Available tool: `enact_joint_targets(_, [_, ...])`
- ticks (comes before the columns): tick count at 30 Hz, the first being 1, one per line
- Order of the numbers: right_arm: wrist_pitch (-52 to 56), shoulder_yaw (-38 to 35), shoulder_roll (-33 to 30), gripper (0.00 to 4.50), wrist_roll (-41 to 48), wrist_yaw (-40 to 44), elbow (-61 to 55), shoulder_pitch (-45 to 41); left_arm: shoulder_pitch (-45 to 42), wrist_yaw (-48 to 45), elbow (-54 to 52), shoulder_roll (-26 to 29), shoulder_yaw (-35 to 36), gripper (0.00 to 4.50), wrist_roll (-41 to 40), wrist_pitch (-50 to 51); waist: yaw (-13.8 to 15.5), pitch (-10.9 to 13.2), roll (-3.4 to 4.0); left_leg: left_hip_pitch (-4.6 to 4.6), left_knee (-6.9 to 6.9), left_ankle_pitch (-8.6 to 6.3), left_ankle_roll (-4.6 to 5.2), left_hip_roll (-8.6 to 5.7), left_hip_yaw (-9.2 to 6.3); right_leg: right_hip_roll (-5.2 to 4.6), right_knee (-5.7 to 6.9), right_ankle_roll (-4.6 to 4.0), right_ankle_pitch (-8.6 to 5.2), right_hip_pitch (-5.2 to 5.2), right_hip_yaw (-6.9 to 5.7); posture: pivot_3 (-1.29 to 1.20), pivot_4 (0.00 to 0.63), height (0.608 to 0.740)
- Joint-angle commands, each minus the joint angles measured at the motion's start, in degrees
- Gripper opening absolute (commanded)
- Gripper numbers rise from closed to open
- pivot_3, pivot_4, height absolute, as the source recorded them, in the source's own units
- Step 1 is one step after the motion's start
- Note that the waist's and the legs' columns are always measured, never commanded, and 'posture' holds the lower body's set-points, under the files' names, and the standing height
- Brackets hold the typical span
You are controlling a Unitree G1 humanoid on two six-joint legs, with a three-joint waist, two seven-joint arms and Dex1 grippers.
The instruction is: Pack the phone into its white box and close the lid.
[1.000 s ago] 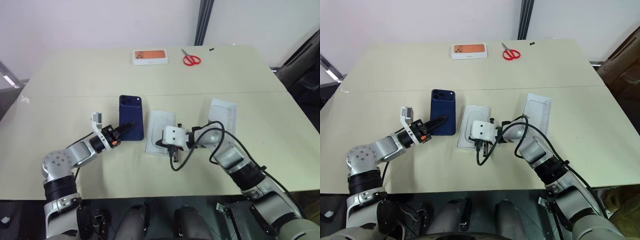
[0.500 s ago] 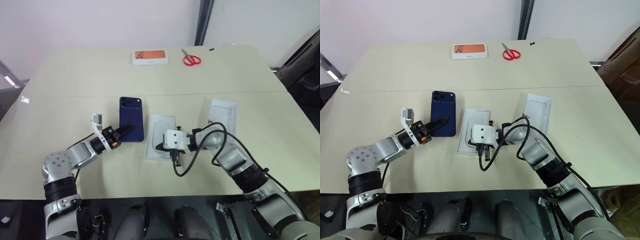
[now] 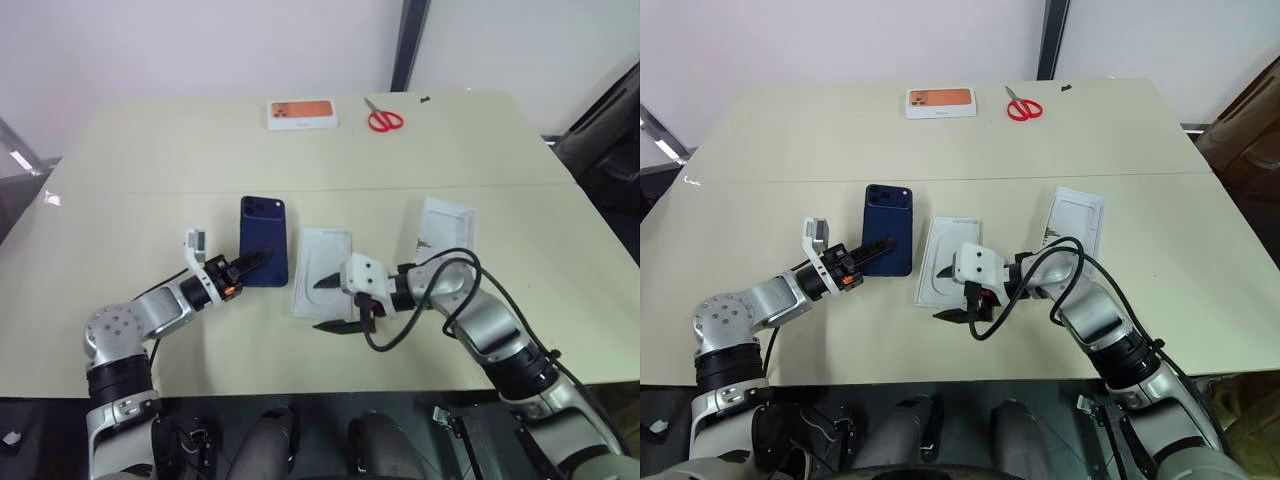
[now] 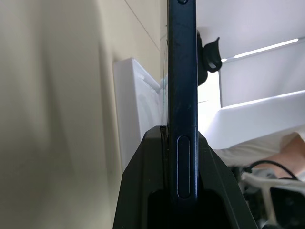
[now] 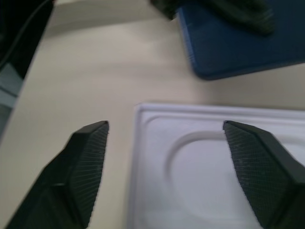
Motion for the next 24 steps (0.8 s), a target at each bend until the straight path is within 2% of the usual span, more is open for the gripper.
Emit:
enact_joint_targets(1, [-4.4, 1.8, -0.7, 3.77, -2.8, -0.8, -1.1, 0.8, -0.7, -1.1, -1.1, 0.6, 0.5, 0.0, -2.1, -0.5, 0.0, 0.0, 0.0, 0.0, 0.0, 0.0, 0.0, 0.0, 0.0, 0.0, 0.0, 0.0, 0.0, 0.0, 0.0, 0.0, 0.15, 0.734])
enact_joint_targets(4, [-4.9, 2.1, 0.1, 3.77, -3.0, -1.5, -0.4, 0.7, -0.7, -1.0, -1.3, 0.7, 0.3, 0.0, -2.0, -0.8, -0.1, 0.0, 0.0, 0.0, -0.01, 0.0, 0.0, 0.0, 0.0, 0.0, 0.0, 0.0, 0.0, -0.01, 0.0, 0.0, 0.15, 0.734])
enact_joint_targets(5, [-5.0, 2.1, 0.1, 3.53, -2.8, -1.3, -0.3, 0.8, -0.6, -1.0, -1.3, 0.8, 0.3, 0.0, -2.0, -0.8, -0.1, 0.0, 0.0, 0.0, -0.01, 0.0, 0.0, 0.0, 0.0, 0.0, 0.0, 0.0, 0.0, -0.01, 0.0, 0.0, 0.15, 0.734])
enact_joint_targets(7, [-6.0, 2.6, -0.3, 2.89, -3.3, -0.8, 0.1, 1.1, -0.6, -1.1, -1.3, 0.8, 0.1, 0.0, -1.8, -0.9, 0.0, 0.0, 0.0, 0.0, -0.01, 0.0, 0.0, 0.0, 0.0, 0.0, 0.0, 0.0, 0.0, -0.01, 0.0, 0.0, 0.15, 0.734])
enact_joint_targets(11, [-8.3, 2.9, -0.6, 0.88, -4.5, -1.0, 0.8, 1.4, -0.6, -1.1, -1.5, 0.8, 0.0, 0.0, -1.8, -1.0, 0.1, 0.0, 0.0, 0.0, 0.01, 0.0, 0.0, 0.0, 0.0, 0.0, 0.0, 0.0, 0.0, 0.01, -0.01, 0.0, 0.15, 0.734])
enact_joint_targets(17, [-9.3, 3.0, -0.4, 0.88, -5.3, -0.9, 2.0, 1.6, -0.3, -0.9, -1.9, 1.0, 0.0, 0.0, -2.0, -1.0, 0.0, 0.0, 0.0, 0.0, 0.02, 0.0, 0.0, 0.0, 0.0, 0.0, 0.0, 0.0, 0.0, 0.01, 0.0, 0.0, 0.15, 0.734])
enact_joint_targets(20, [-8.6, 2.8, -0.1, 0.06, -4.5, -0.3, 2.0, 1.5, -0.3, -0.8, -1.9, 0.9, -0.1, 0.0, -2.0, -1.0, 0.0, 0.0, 0.0, 0.0, 0.02, 0.0, 0.0, 0.0, 0.0, 0.0, 0.0, 0.0, 0.0, 0.01, 0.0, 0.0, 0.15, 0.734])
enact_joint_targets(24, [-8.2, 2.5, 0.1, 0.06, -4.0, 0.1, 1.8, 1.5, -0.2, -0.9, -2.0, 1.0, -0.2, 0.0, -1.9, -1.0, 0.0, 0.0, -0.01, 0.01, 0.02, 0.0, 0.0, 0.0, 0.0, 0.0, 0.0, 0.0, 0.0, 0.02, -0.01, 0.0, 0.15, 0.734])
